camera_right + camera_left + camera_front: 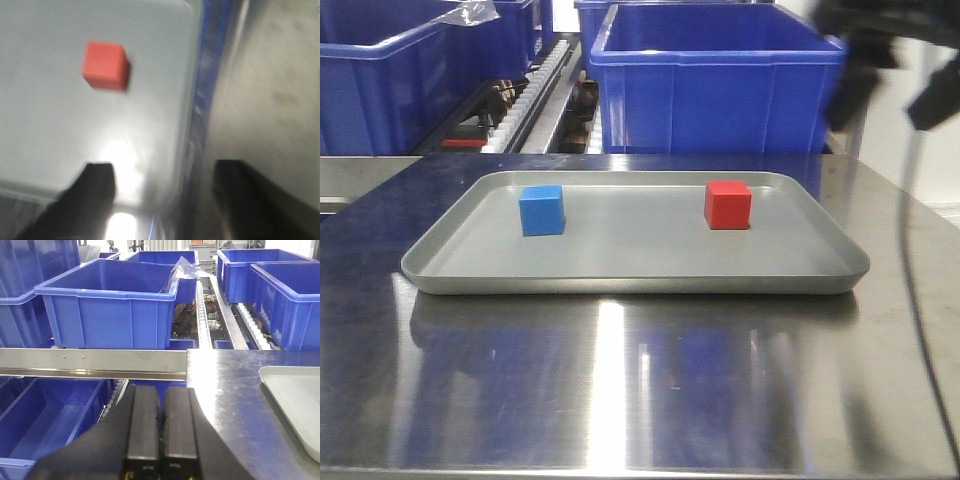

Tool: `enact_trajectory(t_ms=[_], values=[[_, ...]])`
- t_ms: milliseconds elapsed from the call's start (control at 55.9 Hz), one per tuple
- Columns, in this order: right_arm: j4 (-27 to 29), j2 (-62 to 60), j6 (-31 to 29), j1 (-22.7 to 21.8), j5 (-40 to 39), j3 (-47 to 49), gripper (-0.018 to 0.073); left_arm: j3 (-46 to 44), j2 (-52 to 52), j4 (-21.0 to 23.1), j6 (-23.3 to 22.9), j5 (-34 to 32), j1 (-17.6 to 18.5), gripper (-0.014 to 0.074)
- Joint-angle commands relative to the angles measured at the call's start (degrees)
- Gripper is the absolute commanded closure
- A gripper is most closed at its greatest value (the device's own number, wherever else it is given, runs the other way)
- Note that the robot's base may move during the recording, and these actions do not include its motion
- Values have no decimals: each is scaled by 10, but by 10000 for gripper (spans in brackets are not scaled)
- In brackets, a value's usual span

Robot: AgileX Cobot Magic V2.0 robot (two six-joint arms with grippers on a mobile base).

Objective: Sort and place red and blue blocks on shelf
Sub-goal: 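Move the right gripper, open, above the red cube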

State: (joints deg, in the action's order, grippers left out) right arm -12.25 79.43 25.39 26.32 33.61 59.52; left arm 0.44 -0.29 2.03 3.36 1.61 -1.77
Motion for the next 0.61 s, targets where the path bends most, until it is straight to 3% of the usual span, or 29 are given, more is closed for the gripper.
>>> enact_trajectory(t_ms=[0,197,376,590], values=[[-15,22,4,4,0,67,-55,16,-13,3,-5,-50,-1,517],[-14,117,4,5,97,188,-55,16,-13,3,-5,-50,-1,517],[24,204,4,5,229,302,-55,16,-13,3,-5,-50,-1,517],[59,284,-18,5,291,414,-55,16,-13,3,-5,-50,-1,517]])
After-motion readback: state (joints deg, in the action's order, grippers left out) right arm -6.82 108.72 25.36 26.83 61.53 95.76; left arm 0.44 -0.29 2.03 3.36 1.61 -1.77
